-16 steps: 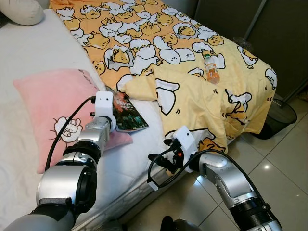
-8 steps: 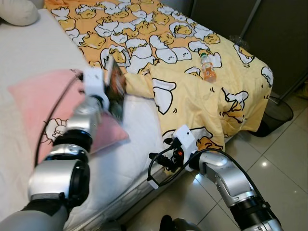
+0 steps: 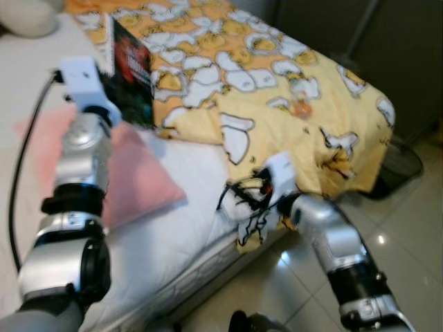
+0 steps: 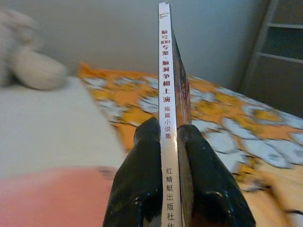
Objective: Clean up the room
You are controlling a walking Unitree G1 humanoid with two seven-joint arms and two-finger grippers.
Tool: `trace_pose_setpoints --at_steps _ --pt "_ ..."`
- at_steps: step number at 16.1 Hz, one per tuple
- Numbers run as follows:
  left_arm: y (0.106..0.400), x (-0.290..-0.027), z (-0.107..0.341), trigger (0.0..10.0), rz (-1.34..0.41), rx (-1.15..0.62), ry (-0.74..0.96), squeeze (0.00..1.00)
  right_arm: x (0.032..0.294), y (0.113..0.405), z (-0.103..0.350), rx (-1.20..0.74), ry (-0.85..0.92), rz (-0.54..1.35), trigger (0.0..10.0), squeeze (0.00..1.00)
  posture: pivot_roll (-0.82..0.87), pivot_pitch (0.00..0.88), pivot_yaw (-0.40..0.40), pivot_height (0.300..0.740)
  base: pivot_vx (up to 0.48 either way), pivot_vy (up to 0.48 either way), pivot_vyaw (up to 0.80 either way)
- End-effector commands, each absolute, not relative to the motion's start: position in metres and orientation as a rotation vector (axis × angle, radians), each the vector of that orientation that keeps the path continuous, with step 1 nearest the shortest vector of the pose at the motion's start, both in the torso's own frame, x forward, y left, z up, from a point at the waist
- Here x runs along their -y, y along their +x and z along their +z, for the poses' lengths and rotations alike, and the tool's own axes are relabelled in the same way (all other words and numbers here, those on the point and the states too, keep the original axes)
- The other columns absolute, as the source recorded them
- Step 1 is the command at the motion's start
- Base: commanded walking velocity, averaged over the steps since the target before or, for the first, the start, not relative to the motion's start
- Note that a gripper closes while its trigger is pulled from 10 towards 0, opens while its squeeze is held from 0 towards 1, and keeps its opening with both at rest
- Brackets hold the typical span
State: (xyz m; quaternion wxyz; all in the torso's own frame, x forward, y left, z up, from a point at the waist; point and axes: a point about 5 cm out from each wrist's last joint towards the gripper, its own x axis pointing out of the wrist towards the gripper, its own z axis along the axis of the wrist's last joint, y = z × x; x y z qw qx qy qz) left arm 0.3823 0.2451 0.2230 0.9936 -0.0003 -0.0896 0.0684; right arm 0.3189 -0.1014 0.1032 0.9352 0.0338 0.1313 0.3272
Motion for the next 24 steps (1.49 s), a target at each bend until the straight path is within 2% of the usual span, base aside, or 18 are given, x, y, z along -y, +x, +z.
trace_pose_setpoints --at_steps 1,4,7,8,9,13,15,18,22,24 --pt "0.375 -0.257 0.226 0.0 0.186 0.206 0.032 0.00 0.103 0.323 0.106 -0.250 0.079 0.642 10.0 0.00 0.01 0.003 -0.075 0.732 0.000 0.000 0.52" --pt "0.362 -0.251 0.194 0.0 0.217 0.139 0.026 0.00 0.094 0.332 0.108 -0.203 0.087 0.573 10.0 0.00 0.02 0.001 -0.081 0.732 0.000 0.000 0.52" --pt "0.363 -0.239 0.182 0.0 0.204 0.092 0.015 0.00 0.086 0.333 0.108 -0.191 0.099 0.573 10.0 0.00 0.01 0.000 -0.076 0.732 0.000 0.000 0.52" --pt "0.364 -0.239 0.182 1.5 0.209 0.086 0.026 0.00 0.086 0.333 0.107 -0.191 0.099 0.572 10.0 0.00 0.00 0.000 -0.072 0.732 0.000 0.000 0.52" --pt "0.365 -0.235 0.184 10.0 0.206 0.091 0.027 0.00 0.088 0.333 0.105 -0.191 0.098 0.561 10.0 0.00 0.00 0.000 -0.070 0.732 0.000 0.000 0.52" --pt "0.368 -0.228 0.190 10.0 0.197 0.116 0.024 0.00 0.090 0.336 0.106 -0.159 0.083 0.541 10.0 0.00 -0.01 0.000 -0.064 0.732 0.000 0.000 0.51" --pt "0.369 -0.225 0.192 10.0 0.184 0.120 0.063 0.00 0.089 0.335 0.106 -0.155 0.083 0.540 10.0 0.00 -0.01 0.006 -0.063 0.732 0.000 0.424 0.51" --pt "0.368 -0.228 0.188 10.0 0.209 0.103 0.034 0.00 0.089 0.333 0.103 -0.152 0.072 0.540 10.0 0.00 -0.01 0.013 -0.060 0.736 0.000 0.480 0.48" --pt "0.368 -0.227 0.186 10.0 0.215 0.099 0.025 0.00 0.090 0.333 0.102 -0.149 0.091 0.529 10.0 0.00 -0.01 0.021 -0.059 0.736 0.000 0.480 0.00" --pt "0.368 -0.224 0.186 10.0 0.211 0.098 0.026 0.00 0.090 0.333 0.102 -0.142 0.077 0.536 10.0 0.00 -0.01 0.028 -0.060 0.736 0.000 0.480 0.76"
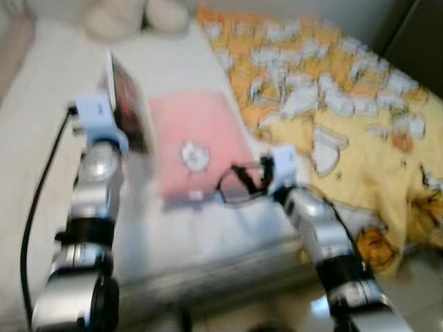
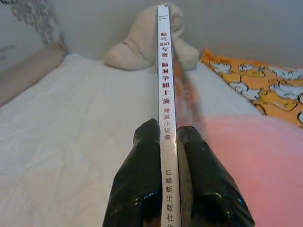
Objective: Clean up the room
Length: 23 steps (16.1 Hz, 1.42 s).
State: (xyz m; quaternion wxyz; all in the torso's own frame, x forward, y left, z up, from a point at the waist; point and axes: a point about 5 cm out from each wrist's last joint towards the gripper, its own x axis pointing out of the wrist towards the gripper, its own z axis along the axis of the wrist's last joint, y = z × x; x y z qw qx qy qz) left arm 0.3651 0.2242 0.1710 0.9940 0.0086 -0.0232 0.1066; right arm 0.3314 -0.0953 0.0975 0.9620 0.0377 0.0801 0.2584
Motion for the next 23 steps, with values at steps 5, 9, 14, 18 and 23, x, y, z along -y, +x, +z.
trace_pose_setpoints --at_steps 5,9,14,18,23 --pt "0.359 -0.203 0.174 10.0 0.152 0.091 0.112 0.00 0.091 0.331 0.097 -0.142 0.065 0.553 10.0 0.04 0.01 0.024 -0.065 0.736 0.000 0.096 0.73" --pt "0.351 -0.194 0.163 10.0 0.149 0.069 0.120 0.00 0.090 0.333 0.096 -0.147 0.081 0.559 10.0 0.04 0.02 0.017 -0.069 0.736 0.000 0.120 0.71" --pt "0.365 -0.199 0.167 10.0 0.099 0.043 0.163 0.00 0.093 0.334 0.097 -0.127 0.024 0.526 10.0 0.00 0.01 0.024 -0.070 0.736 0.000 -0.176 0.29" --pt "0.373 -0.201 0.173 10.0 0.095 0.050 0.163 0.00 0.096 0.332 0.095 -0.128 0.030 0.508 10.0 0.00 -0.01 0.033 -0.067 0.736 0.000 0.000 -0.36" --pt "0.396 -0.190 0.173 10.0 0.035 -0.033 0.003 0.00 0.091 0.331 0.097 -0.140 0.041 0.544 10.0 0.00 -0.03 0.054 -0.071 0.736 0.000 0.000 0.00"
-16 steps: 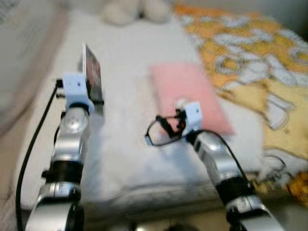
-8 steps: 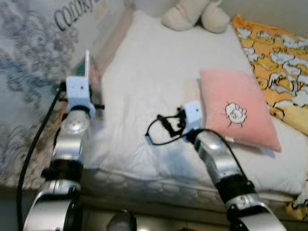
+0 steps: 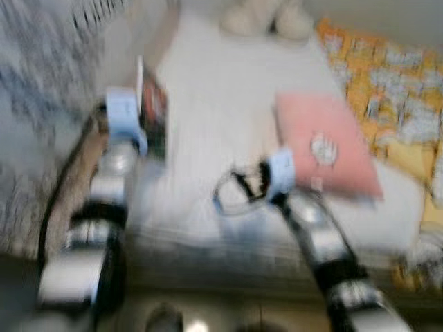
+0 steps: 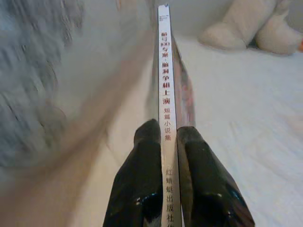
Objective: Clean up the room
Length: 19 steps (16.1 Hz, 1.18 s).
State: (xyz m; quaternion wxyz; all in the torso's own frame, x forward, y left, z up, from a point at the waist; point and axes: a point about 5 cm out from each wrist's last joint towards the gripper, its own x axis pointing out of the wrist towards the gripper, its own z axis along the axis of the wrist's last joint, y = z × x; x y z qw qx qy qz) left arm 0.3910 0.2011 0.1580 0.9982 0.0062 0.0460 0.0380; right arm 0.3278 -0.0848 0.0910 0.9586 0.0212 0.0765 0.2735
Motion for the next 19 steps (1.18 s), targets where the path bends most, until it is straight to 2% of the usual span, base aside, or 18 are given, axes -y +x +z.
trace_pose_setpoints --at_steps 1,4,6,8,10,11,13,15,19 --pt "0.402 -0.179 0.178 10.0 -0.030 -0.039 -0.029 0.00 0.090 0.328 0.098 -0.134 0.038 0.556 10.0 0.00 -0.06 0.061 -0.064 0.736 0.000 0.000 0.00" --pt "0.415 -0.145 0.207 10.0 -0.180 0.011 -0.125 0.00 0.095 0.313 0.101 -0.124 0.029 0.569 10.0 0.00 -0.13 0.098 -0.045 0.736 0.000 0.000 0.00" --pt "0.421 -0.124 0.230 10.0 -0.268 0.044 -0.340 0.00 0.104 0.295 0.095 -0.157 0.022 0.568 10.0 0.00 -0.18 0.135 -0.043 0.736 0.000 0.000 0.00" --pt "0.421 -0.121 0.220 10.0 -0.252 -0.036 -0.552 0.00 0.112 0.275 0.090 -0.195 0.017 0.559 10.0 0.00 -0.23 0.186 -0.045 0.736 0.000 0.000 0.00" --pt "0.414 -0.133 0.182 10.0 -0.114 -0.171 -0.642 0.00 0.116 0.259 0.097 -0.207 0.016 0.560 10.0 0.00 -0.30 0.243 -0.064 0.736 0.000 0.000 0.00" --pt "0.411 -0.130 0.171 10.0 -0.102 -0.210 -0.663 0.00 0.118 0.251 0.100 -0.220 0.012 0.564 10.0 0.00 -0.32 0.269 -0.053 0.736 0.000 0.000 0.00" --pt "0.401 -0.120 0.142 10.0 -0.093 -0.305 -0.657 0.00 0.123 0.233 0.103 -0.254 -0.008 0.572 10.0 0.00 -0.38 0.298 -0.063 0.736 0.000 0.000 0.00" --pt "0.394 -0.124 0.125 10.0 -0.083 -0.354 -0.574 0.00 0.124 0.223 0.114 -0.246 -0.014 0.559 10.0 0.00 -0.41 0.309 -0.065 0.736 0.000 0.000 0.00" --pt "0.402 -0.143 0.145 10.0 -0.089 -0.267 -0.309 0.00 0.114 0.220 0.128 -0.238 0.006 0.588 10.0 0.00 -0.35 0.306 -0.080 0.736 0.000 0.000 0.00"
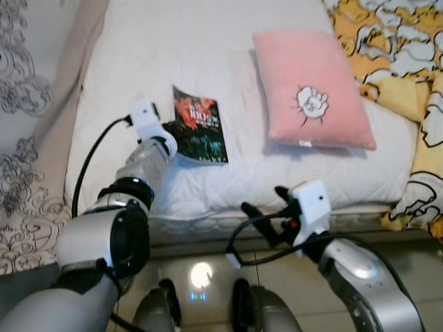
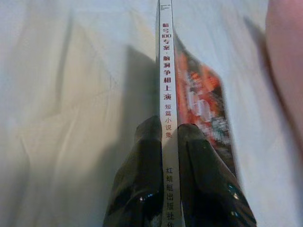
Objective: Clean up the room
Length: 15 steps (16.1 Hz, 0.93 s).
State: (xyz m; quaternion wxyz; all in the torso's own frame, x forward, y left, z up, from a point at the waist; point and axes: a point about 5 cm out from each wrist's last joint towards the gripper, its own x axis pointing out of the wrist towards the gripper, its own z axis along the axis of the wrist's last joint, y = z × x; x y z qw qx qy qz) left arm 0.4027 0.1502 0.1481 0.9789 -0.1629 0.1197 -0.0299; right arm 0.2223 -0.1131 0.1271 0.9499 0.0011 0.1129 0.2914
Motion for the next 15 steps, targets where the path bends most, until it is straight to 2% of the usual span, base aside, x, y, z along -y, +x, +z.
trace_pose_setpoints --at_steps 1,4,5,6,12,15 --pt "0.402 -0.145 0.146 10.0 -0.092 -0.260 -0.252 0.00 0.114 0.220 0.125 -0.250 0.008 0.591 10.0 0.00 -0.34 0.304 -0.083 0.736 0.000 0.000 0.00" --pt "0.403 -0.149 0.149 10.0 -0.103 -0.239 -0.136 0.00 0.112 0.219 0.125 -0.274 0.009 0.590 10.0 0.00 -0.34 0.299 -0.078 0.736 0.000 0.000 0.00" --pt "0.403 -0.149 0.149 10.0 -0.082 -0.241 -0.093 0.87 0.114 0.219 0.125 -0.282 0.007 0.584 10.0 0.00 -0.34 0.296 -0.077 0.736 0.000 0.000 0.00" --pt "0.403 -0.151 0.150 10.0 -0.060 -0.238 -0.092 1.00 0.114 0.219 0.125 -0.287 0.006 0.579 10.0 0.00 -0.34 0.295 -0.077 0.736 0.000 0.000 0.00" --pt "0.405 -0.167 0.156 10.0 0.001 -0.219 0.024 1.00 0.114 0.225 0.121 -0.300 0.003 0.577 10.0 0.00 -0.31 0.271 -0.071 0.736 0.000 0.000 0.00" --pt "0.410 -0.175 0.175 10.0 -0.005 -0.153 0.170 1.00 0.114 0.236 0.122 -0.273 -0.016 0.566 10.0 0.00 -0.29 0.242 -0.062 0.736 0.000 0.000 0.00"
